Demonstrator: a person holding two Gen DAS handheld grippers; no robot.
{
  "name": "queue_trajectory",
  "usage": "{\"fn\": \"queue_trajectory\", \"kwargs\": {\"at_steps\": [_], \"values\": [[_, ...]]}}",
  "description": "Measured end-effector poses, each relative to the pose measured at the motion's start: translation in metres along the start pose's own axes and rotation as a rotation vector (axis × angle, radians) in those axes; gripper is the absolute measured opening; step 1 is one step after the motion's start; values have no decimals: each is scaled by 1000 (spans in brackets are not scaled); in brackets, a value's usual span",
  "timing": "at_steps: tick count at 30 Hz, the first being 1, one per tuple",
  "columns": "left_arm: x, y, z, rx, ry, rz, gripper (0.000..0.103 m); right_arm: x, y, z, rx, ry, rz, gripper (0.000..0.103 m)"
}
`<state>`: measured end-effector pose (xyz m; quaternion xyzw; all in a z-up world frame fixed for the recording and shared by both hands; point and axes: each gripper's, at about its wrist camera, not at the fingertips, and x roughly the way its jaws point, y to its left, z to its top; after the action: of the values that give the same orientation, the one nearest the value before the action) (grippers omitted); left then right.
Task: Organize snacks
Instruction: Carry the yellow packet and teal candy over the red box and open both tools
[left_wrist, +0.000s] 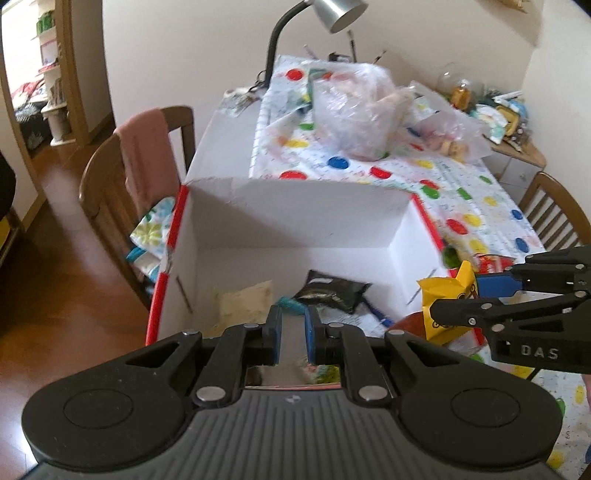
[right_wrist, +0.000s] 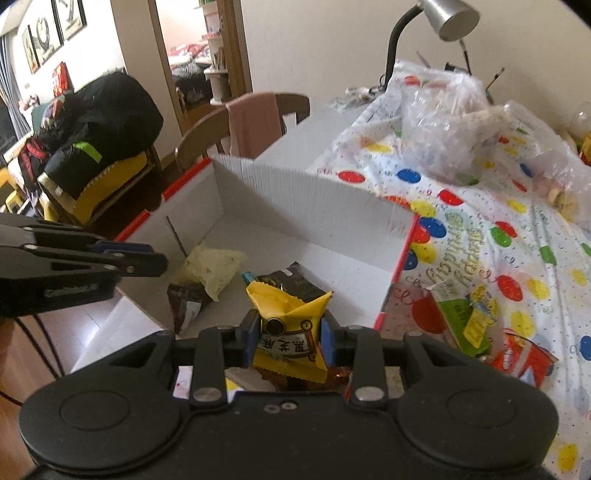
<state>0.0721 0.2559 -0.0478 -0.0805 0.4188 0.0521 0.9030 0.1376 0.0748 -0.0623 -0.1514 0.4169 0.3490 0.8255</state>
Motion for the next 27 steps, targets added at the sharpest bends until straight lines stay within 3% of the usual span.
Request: {"fn": "queue_trajectory", "kwargs": {"at_steps": [8, 21, 27], "values": [[19, 14, -12, -16, 55, 12, 13, 38, 7, 0, -6, 70, -1, 33], [24, 9, -14, -3, 71, 5, 14, 32, 5, 0, 19, 78, 4, 43], [12, -2, -13, 18, 43, -1, 32, 13, 6, -2, 30, 46, 8, 49]]}}
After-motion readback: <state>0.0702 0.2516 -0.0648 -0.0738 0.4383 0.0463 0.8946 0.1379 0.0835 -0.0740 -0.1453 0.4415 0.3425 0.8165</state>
